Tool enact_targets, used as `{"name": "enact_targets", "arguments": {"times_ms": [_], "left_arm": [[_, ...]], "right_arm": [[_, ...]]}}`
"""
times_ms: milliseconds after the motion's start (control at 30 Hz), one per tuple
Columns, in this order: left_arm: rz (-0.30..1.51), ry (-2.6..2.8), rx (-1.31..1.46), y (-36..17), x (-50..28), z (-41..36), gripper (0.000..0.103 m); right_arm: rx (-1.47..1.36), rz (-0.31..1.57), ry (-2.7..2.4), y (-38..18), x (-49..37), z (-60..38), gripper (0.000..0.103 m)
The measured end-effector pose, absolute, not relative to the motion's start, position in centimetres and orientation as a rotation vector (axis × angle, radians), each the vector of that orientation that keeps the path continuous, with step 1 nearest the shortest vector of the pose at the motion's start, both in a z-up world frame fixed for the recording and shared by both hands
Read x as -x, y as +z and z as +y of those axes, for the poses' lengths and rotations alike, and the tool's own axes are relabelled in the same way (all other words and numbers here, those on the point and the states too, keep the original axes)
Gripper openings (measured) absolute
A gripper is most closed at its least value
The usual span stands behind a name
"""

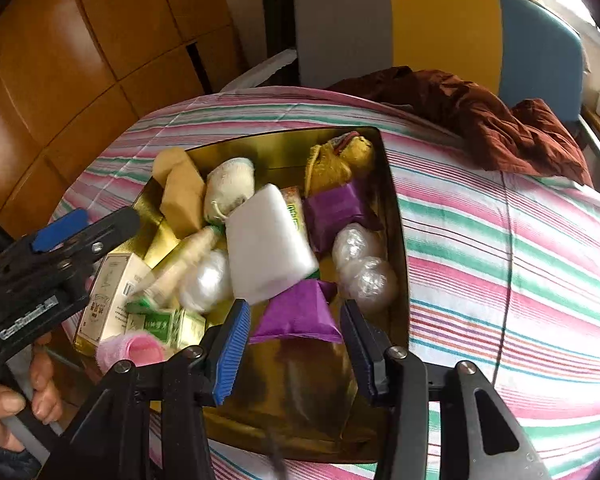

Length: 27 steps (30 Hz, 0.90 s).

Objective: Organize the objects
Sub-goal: 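Carry the snack bag and purple packet to the gold tray and release both, then withdraw both grippers from the filled tray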

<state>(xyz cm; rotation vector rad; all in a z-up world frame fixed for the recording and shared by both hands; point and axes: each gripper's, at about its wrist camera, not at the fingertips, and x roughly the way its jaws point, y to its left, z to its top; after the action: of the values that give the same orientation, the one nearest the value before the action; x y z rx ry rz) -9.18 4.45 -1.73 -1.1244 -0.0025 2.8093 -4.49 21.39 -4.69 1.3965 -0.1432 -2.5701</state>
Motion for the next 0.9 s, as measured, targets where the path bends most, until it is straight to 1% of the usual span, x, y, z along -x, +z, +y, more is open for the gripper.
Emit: {"name": "enact_targets", "arguments": {"times_ms": [33,400,667,700,733,767,800,900], "left_arm": [[0.007,2.818,1.119,-1.6,9.0,4.5,0.085],[-0.011,2.863,1.006,1.1,5.2,4.3,0.102],[0.012,2.843,1.025,0.9,2.8,4.5,0.103],[0.009,2.841,1.029,0.8,2.6,4.4,0.103],[0.005,2.841,1.030,0.7,2.3,4.4,0.103],[0.003,2.845,1.026,0.7,1.9,4.3,0.103],[0.004,2.851,1.017,0.7,1.5,4.2,0.103],[0.006,2.872,1.006,0.9,1.0,4.1,0.103]], "right_arm": [[-1.395,-0.147,-2.579,-4.7,4.5,21.6,0.048],[-1.278,-0.013,-2.746,-2.6,1.9,20.8,0.049],[-1.192,0.010,-2.841,-1.7,-0.4,20.8,0.050],[-1.177,0.011,-2.858,-1.6,-0.8,20.8,0.052],[-1.167,0.007,-2.867,-1.5,-1.1,20.9,0.057],[-1.155,-0.002,-2.876,-1.4,-1.4,20.9,0.066],[-1.139,-0.013,-2.885,-1.3,-1.7,21.0,0.068],[-1.129,-0.023,-2.895,-1.0,-2.0,21.1,0.068]]}}
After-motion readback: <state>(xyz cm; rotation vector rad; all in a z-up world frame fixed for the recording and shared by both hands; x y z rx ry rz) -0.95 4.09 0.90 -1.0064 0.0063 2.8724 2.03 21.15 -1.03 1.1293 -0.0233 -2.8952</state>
